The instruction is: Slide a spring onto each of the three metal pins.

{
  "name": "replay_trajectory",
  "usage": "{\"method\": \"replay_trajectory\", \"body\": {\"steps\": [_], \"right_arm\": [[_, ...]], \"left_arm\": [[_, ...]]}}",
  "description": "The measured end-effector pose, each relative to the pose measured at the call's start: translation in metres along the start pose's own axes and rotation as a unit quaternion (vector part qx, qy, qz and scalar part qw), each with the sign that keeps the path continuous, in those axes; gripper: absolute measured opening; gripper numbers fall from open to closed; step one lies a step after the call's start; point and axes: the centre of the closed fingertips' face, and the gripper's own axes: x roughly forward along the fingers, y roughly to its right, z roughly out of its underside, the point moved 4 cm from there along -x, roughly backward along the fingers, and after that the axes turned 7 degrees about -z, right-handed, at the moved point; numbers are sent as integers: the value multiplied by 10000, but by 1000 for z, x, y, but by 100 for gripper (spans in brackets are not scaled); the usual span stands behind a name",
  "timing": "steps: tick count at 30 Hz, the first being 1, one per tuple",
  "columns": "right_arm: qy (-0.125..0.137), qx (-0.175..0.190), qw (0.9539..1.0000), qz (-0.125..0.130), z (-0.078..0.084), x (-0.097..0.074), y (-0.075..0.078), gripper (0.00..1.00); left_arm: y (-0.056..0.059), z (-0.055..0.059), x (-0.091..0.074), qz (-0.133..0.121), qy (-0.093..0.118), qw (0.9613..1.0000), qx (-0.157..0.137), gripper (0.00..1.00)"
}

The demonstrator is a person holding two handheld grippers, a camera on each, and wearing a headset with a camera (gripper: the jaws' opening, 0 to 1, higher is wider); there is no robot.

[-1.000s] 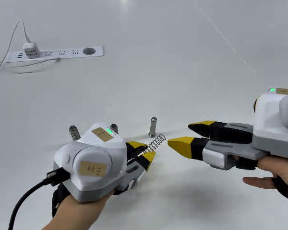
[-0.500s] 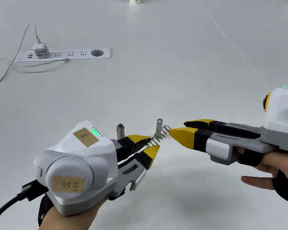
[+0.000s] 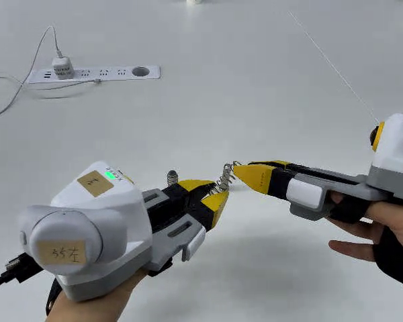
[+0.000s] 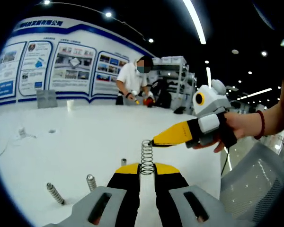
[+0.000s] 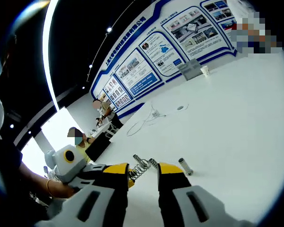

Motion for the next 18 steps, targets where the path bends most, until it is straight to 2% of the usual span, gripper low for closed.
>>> {"method": "replay_trajectory", "body": {"steps": [4,18], "right_arm": [[109,256,9995,-126,-2,3,-3,22],[172,544,9977,-372,-3,8,-10,14]], "left_arm": [[2,-3,-2,58,124,9999,-71,10],[6,-10,-7,151,407,9990,-114,10]]}}
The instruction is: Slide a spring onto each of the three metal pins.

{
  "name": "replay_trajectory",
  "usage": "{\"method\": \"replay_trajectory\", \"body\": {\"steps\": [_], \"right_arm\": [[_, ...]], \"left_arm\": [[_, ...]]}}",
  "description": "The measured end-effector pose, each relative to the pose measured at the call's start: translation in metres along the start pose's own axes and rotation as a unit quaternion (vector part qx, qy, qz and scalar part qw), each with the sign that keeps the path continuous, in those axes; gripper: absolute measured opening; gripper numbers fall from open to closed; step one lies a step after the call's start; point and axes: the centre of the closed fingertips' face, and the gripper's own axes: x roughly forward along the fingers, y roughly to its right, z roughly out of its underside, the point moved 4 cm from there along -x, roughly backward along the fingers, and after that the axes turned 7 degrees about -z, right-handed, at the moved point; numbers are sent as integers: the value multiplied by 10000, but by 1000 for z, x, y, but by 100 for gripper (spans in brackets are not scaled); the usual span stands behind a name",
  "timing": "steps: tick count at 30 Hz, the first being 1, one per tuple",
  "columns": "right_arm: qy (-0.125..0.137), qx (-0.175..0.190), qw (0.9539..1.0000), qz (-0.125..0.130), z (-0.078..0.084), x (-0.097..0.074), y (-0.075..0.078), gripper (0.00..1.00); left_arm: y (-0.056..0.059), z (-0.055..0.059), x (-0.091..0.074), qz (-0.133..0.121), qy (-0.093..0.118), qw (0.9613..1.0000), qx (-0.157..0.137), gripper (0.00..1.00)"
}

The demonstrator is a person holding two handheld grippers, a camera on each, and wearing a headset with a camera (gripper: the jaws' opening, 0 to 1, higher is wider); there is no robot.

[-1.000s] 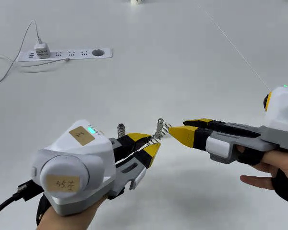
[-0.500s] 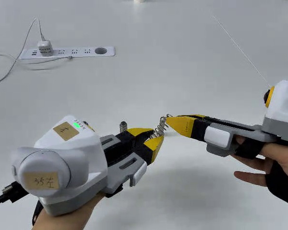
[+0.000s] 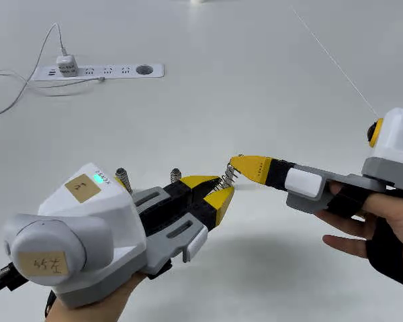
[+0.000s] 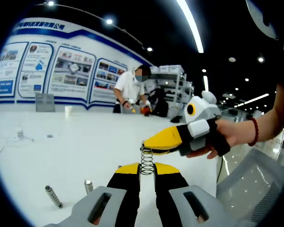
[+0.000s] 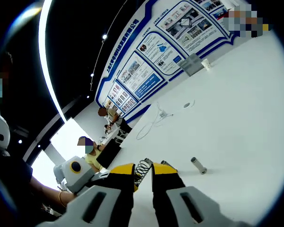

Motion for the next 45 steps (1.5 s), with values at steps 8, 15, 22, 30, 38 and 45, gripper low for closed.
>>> {"method": "replay_trajectory", "body": {"steps": [8,15,22,30,38,45], "right_arm": [[78,172,9997,-162,-1,0,-3,13],[65,98,9996,-240,-1,3,-5,11],[-7,5,9997,-252,1,4,-6,11],[-113,-404,9990,-124,0,4,-8,11],[-126,-852,9962,138,-7,2,-3,11],[-159,-1201,9918,402,-12,1,6,11]], "left_arm": [[0,-1,-1,3,17,10000,-1,11],[1,2,0,-39,-113,9998,134,11],[0,4,0,-76,-204,9995,215,11],[-2,8,2,-194,-384,9987,280,17],[-10,15,-2,-440,-644,9962,384,30],[-20,21,-11,-758,-811,9924,530,39]]}}
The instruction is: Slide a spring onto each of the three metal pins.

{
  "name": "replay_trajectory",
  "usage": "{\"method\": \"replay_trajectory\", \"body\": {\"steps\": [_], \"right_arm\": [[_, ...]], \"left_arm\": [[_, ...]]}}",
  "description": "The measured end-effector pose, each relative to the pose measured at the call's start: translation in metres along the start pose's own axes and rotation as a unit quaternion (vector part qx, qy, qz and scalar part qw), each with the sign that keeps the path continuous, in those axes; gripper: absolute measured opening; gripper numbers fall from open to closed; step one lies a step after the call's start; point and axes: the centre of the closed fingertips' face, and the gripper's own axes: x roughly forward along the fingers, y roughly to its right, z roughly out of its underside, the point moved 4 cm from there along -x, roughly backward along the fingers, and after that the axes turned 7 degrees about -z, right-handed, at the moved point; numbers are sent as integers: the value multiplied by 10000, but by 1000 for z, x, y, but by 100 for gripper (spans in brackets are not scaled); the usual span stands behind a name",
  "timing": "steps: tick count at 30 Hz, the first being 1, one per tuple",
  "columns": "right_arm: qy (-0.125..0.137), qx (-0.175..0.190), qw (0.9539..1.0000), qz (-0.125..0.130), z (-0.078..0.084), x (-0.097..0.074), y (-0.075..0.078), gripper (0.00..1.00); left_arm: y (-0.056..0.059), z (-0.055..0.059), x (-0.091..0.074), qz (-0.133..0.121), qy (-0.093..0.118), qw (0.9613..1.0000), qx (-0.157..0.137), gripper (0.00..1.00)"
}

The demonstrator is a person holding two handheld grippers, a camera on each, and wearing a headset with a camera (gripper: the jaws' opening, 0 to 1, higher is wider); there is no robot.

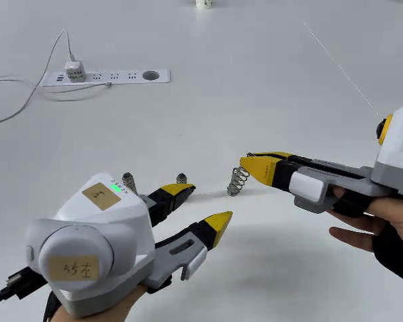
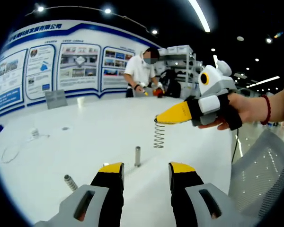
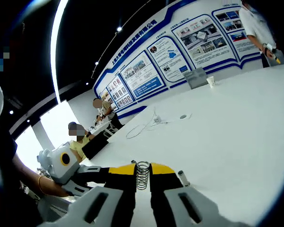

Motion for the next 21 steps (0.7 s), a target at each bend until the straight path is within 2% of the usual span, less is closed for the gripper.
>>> {"method": "replay_trajectory", "body": {"steps": [9,12,21], "right_arm": [[-90,-290,9994,186,-3,4,9,11],[-115,-383,9989,244,-4,5,12,11],[-147,-601,9967,517,-6,11,25,11]], "left_arm": [[-18,7,-9,-379,-148,9992,-15,47],[-23,8,-12,-516,-225,9982,209,50],[-30,11,-18,-660,-286,9971,241,57]]}}
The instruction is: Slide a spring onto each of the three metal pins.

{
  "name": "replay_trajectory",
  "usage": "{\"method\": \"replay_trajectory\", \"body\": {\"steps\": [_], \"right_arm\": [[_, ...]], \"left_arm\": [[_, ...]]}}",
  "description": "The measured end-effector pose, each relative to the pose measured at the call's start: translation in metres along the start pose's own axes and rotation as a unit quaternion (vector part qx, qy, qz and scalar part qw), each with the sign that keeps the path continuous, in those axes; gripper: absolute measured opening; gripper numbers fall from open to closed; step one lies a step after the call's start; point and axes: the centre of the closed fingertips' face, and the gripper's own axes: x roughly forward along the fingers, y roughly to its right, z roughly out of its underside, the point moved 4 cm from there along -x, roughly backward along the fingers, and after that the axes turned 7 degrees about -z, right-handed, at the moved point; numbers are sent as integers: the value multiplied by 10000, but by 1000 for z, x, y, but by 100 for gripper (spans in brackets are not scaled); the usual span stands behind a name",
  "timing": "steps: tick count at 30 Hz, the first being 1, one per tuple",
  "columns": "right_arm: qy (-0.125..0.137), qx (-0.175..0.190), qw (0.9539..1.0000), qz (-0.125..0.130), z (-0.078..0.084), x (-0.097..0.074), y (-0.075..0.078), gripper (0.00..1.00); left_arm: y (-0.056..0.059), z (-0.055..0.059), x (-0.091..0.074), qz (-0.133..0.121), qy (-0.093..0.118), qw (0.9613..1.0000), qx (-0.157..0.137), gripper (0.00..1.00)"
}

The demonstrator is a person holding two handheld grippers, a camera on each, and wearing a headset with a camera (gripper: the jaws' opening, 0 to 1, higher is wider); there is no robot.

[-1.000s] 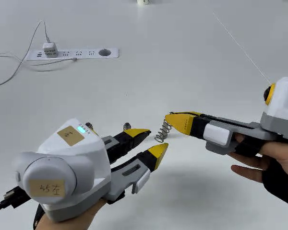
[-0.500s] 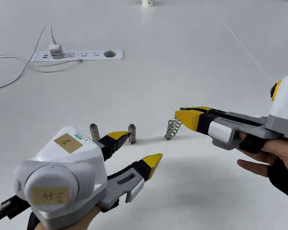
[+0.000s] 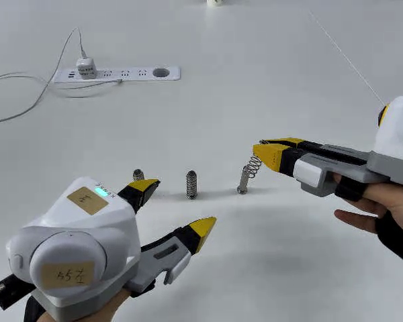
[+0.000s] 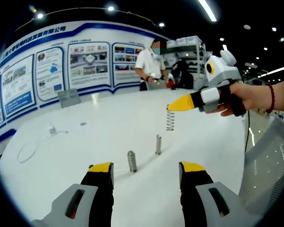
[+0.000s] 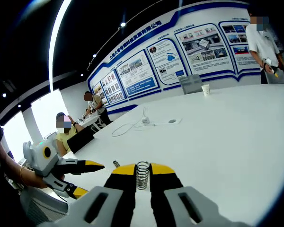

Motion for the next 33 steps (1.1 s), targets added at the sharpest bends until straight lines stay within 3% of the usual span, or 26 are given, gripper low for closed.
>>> {"method": "replay_trajectory", "body": {"steps": [20,33], "right_arm": [[-55,-251,9987,440,3,12,24,11],[-211,-585,9966,535,10,23,29,11]], "left_arm": [[-22,1,-11,-318,57,9991,-278,79],[-34,8,-16,-405,5,9979,-510,92]]}}
